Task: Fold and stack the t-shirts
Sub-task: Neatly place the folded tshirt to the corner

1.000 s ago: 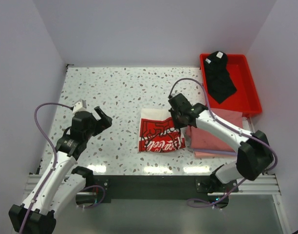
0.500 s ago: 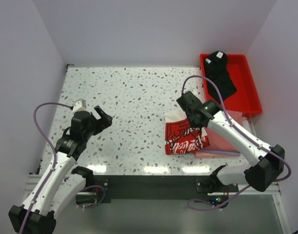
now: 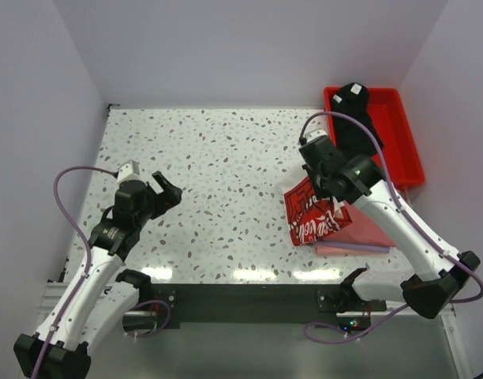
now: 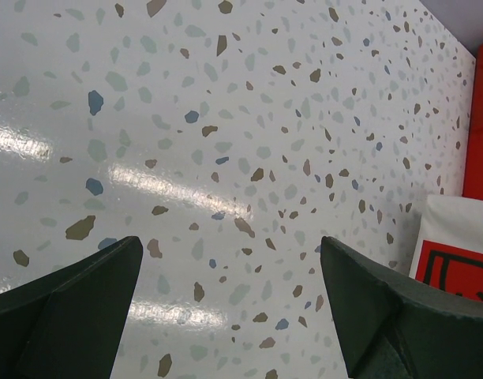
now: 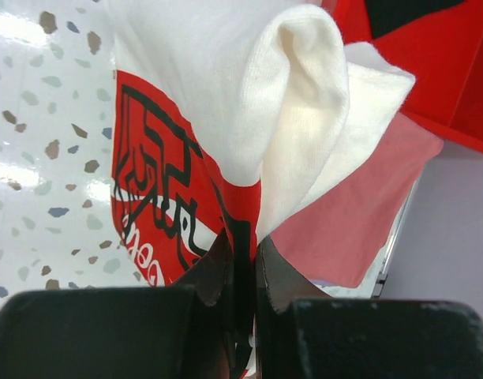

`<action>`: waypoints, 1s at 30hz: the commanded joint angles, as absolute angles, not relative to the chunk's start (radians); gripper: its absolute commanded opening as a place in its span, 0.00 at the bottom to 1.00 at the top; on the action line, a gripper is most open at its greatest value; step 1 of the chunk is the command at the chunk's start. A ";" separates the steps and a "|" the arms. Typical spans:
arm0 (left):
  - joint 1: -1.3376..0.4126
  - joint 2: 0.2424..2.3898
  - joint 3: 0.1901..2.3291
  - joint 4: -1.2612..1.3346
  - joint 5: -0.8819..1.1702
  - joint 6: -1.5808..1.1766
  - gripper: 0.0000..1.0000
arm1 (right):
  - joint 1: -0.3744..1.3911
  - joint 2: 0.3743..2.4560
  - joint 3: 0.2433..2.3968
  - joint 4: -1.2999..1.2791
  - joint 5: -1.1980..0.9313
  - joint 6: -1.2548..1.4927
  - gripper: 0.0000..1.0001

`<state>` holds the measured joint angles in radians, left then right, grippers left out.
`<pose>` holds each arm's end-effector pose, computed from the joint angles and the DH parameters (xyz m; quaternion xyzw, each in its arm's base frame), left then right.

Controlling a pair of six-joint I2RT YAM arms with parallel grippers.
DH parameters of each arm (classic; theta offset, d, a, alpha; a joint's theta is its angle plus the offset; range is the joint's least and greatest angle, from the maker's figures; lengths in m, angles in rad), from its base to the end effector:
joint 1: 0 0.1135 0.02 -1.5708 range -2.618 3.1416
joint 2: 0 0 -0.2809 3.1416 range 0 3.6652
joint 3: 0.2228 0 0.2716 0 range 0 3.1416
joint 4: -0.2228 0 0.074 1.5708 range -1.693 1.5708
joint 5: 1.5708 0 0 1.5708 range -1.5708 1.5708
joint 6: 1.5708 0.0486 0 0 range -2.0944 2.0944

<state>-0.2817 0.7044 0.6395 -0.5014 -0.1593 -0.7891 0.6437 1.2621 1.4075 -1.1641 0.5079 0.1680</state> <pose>0.1723 -0.0418 0.2727 -0.2564 0.8361 -0.1848 0.4483 0.2135 0.1306 0.3797 -0.1529 0.9212 -0.1179 0.3378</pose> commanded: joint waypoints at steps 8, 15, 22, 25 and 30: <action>-0.276 0.690 0.635 -0.456 -0.161 -0.773 1.00 | 0.640 1.193 1.563 -1.189 0.344 0.110 0.00; -0.276 0.686 0.634 -0.459 -0.164 -0.773 1.00 | 0.637 1.210 1.637 -1.241 0.402 0.129 0.00; -0.276 0.687 0.634 -0.459 -0.169 -0.773 1.00 | 0.565 1.235 1.652 -1.275 0.457 0.133 0.00; -0.276 0.689 0.634 -0.460 -0.172 -0.776 1.00 | 0.512 1.233 1.626 -1.282 0.465 0.130 0.00; -0.276 0.696 0.635 -0.460 -0.176 -0.775 1.00 | 0.450 1.241 1.582 -1.287 0.511 0.109 0.00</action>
